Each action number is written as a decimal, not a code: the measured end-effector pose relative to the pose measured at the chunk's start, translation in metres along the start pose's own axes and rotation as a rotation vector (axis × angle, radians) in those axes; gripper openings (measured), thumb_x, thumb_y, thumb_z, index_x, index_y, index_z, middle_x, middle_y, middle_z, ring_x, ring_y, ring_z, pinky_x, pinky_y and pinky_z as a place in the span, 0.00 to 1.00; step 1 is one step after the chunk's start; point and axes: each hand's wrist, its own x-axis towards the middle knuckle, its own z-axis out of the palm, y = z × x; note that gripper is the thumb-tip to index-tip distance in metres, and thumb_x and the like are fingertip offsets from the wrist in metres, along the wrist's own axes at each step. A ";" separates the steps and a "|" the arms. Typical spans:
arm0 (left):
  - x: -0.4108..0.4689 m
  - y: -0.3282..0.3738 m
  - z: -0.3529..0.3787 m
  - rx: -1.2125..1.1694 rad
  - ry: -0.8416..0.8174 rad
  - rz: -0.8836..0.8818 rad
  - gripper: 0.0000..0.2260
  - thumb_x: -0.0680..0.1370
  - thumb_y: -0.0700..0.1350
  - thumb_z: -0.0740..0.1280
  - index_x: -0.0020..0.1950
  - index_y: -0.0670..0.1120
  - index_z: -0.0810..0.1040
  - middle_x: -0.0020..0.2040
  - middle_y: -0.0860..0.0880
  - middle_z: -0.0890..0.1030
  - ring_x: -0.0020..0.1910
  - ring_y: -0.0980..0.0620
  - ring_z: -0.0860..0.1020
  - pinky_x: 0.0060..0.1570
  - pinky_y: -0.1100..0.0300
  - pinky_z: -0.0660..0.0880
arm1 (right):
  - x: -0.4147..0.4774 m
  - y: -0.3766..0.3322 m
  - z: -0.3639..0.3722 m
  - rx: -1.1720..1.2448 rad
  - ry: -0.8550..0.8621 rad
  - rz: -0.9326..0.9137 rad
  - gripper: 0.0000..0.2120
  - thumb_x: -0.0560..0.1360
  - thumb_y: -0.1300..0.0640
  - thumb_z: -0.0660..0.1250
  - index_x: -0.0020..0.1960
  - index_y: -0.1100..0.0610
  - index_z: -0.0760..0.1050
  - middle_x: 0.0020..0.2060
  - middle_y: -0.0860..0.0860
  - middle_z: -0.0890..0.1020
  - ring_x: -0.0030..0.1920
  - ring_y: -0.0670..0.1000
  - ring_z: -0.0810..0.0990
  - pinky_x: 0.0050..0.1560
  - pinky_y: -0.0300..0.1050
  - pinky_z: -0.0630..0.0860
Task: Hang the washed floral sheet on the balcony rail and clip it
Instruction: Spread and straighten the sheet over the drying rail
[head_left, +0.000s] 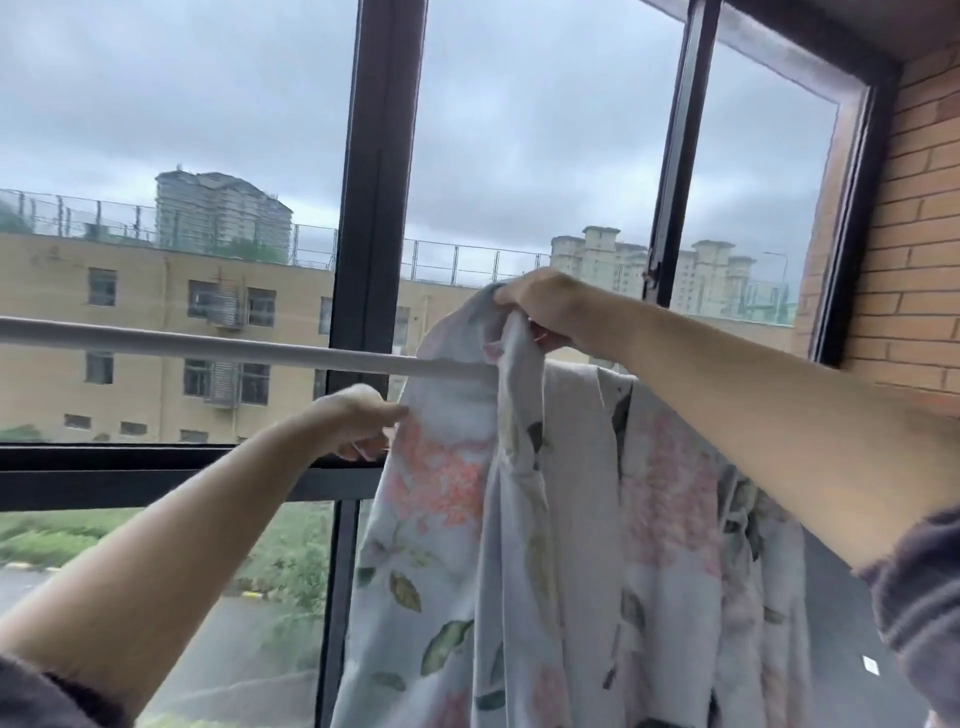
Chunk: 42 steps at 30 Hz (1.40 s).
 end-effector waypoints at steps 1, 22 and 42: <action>-0.013 0.001 0.001 0.010 -0.136 -0.008 0.16 0.80 0.52 0.58 0.40 0.43 0.76 0.34 0.48 0.79 0.31 0.51 0.77 0.35 0.61 0.74 | 0.000 0.000 0.004 -0.040 -0.080 0.001 0.13 0.80 0.57 0.56 0.43 0.59 0.77 0.36 0.54 0.82 0.38 0.52 0.80 0.44 0.47 0.77; -0.046 0.047 -0.052 -0.796 0.873 0.104 0.12 0.79 0.40 0.57 0.39 0.45 0.75 0.37 0.46 0.76 0.41 0.48 0.75 0.45 0.57 0.73 | 0.012 0.080 -0.002 -0.513 0.013 -0.230 0.12 0.77 0.58 0.58 0.50 0.60 0.79 0.49 0.54 0.81 0.51 0.53 0.77 0.54 0.45 0.71; -0.053 0.011 -0.070 0.501 1.080 0.022 0.06 0.79 0.42 0.60 0.43 0.43 0.72 0.33 0.45 0.74 0.34 0.46 0.72 0.36 0.54 0.68 | 0.033 0.081 0.036 -0.300 0.259 -0.535 0.16 0.77 0.54 0.64 0.30 0.49 0.73 0.23 0.40 0.69 0.34 0.52 0.72 0.40 0.48 0.73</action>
